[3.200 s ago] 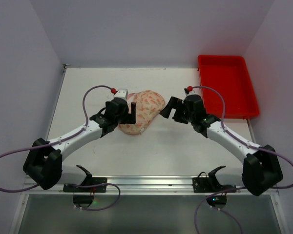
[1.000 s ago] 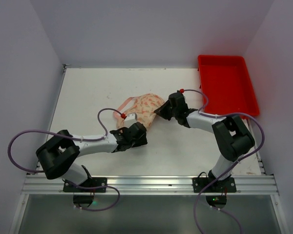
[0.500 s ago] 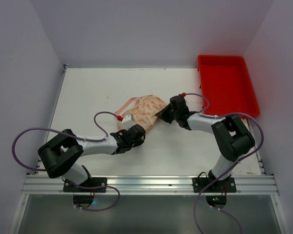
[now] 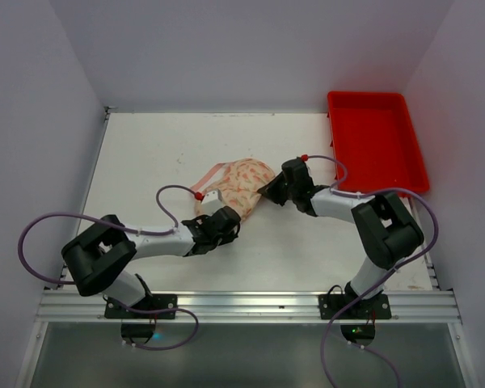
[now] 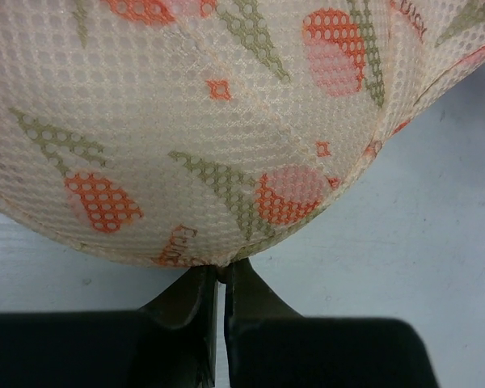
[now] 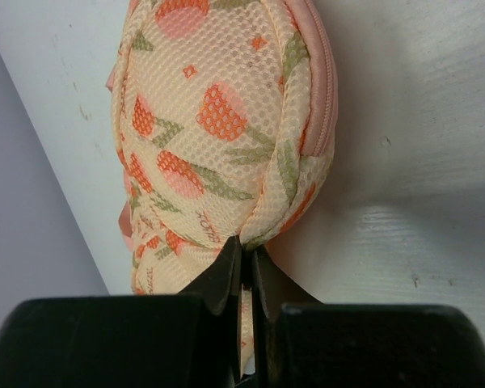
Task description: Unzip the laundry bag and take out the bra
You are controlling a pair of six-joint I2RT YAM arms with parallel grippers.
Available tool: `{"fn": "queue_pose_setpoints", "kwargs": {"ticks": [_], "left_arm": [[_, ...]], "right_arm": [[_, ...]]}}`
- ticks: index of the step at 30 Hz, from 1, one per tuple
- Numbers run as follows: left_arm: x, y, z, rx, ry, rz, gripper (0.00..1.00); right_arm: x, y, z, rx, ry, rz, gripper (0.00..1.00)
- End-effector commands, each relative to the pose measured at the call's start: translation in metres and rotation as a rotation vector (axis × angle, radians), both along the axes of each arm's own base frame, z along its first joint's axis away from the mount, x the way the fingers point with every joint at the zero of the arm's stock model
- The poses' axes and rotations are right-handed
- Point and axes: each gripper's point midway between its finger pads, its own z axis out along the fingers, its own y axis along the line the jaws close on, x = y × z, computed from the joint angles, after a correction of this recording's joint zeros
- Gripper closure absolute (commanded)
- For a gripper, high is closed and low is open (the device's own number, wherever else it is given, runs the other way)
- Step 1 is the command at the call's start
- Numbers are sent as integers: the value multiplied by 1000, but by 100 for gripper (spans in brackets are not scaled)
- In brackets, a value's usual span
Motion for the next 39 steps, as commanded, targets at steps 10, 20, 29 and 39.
{"fn": "queue_pose_setpoints", "kwargs": {"ticks": [10, 20, 29, 39], "left_arm": [[49, 52, 21, 174, -135, -145, 99], [21, 42, 54, -27, -186, -199, 13], [-11, 5, 61, -215, -127, -296, 52], [-30, -18, 27, -162, 1, -146, 59]], "right_arm": [[-21, -18, 6, 21, -19, -9, 100], [-20, -11, 7, 36, -15, 0, 100], [-19, -14, 8, 15, -21, -6, 100], [-18, -14, 6, 13, -12, -12, 100]]}}
